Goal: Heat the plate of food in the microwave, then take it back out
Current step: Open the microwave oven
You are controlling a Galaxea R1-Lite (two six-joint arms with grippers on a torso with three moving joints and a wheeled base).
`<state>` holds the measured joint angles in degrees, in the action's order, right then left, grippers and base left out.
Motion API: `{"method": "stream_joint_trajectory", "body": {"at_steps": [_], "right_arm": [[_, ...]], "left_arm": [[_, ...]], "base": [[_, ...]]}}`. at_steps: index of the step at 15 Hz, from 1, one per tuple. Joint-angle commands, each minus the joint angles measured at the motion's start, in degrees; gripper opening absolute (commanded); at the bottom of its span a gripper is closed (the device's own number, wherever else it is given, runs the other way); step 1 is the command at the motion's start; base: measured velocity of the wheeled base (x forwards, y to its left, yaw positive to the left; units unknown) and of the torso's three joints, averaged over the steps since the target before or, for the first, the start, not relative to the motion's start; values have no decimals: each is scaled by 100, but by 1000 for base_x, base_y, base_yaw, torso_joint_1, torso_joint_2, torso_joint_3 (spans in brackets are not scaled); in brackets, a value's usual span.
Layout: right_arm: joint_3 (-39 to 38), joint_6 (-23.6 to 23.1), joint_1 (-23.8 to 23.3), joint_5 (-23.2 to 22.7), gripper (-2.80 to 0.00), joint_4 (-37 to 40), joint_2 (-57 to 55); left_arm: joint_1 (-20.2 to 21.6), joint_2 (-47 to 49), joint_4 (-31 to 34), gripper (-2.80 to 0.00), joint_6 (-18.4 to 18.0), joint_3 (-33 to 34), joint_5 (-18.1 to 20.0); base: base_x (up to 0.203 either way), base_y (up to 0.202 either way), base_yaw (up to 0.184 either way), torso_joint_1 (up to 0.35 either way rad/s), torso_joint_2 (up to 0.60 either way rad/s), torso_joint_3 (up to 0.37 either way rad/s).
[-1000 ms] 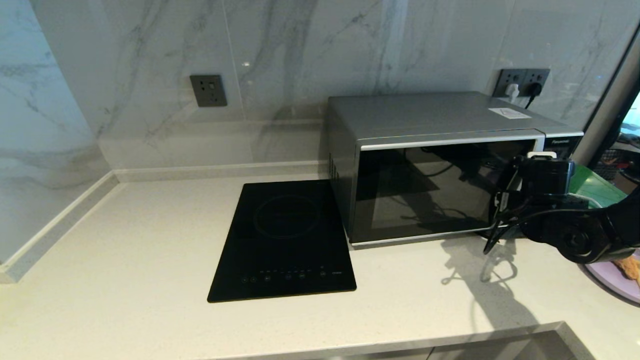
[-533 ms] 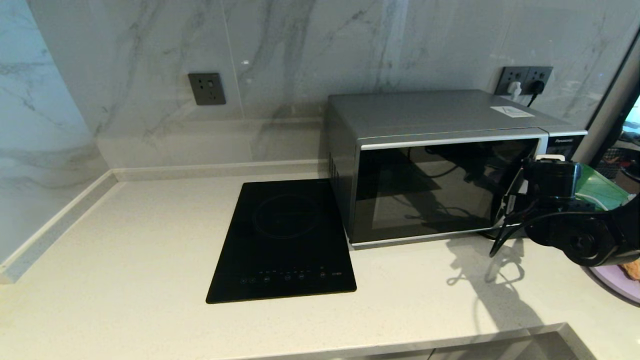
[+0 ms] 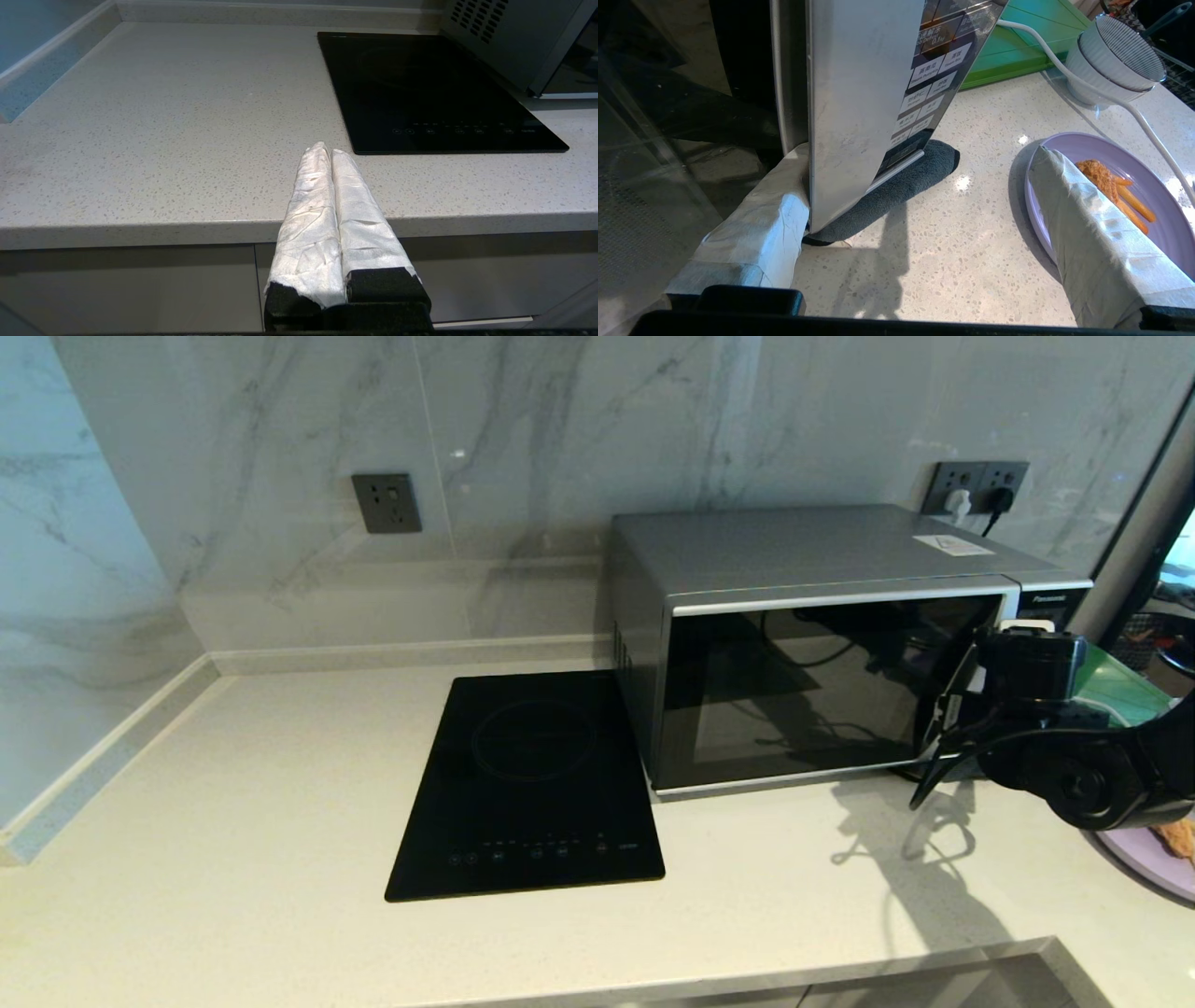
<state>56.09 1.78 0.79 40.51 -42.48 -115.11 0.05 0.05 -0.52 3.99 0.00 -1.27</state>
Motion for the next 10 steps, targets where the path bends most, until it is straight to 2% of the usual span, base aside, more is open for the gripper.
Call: {"method": "stream_joint_trajectory", "body": {"at_steps": [1, 7, 10], "right_arm": [[3, 19, 3, 1, 0, -85, -73], [-268, 68, 25, -127, 0, -146, 26], [-601, 62, 92, -133, 0, -409, 96]], "left_arm": [[4, 4, 0, -280, 6, 0, -5], [4, 4, 0, -280, 6, 0, -5], [4, 4, 0, -280, 6, 0, -5]], "base": [[0, 0, 0, 0, 0, 0], [0, 0, 0, 0, 0, 0], [0, 0, 0, 0, 0, 0]]}}
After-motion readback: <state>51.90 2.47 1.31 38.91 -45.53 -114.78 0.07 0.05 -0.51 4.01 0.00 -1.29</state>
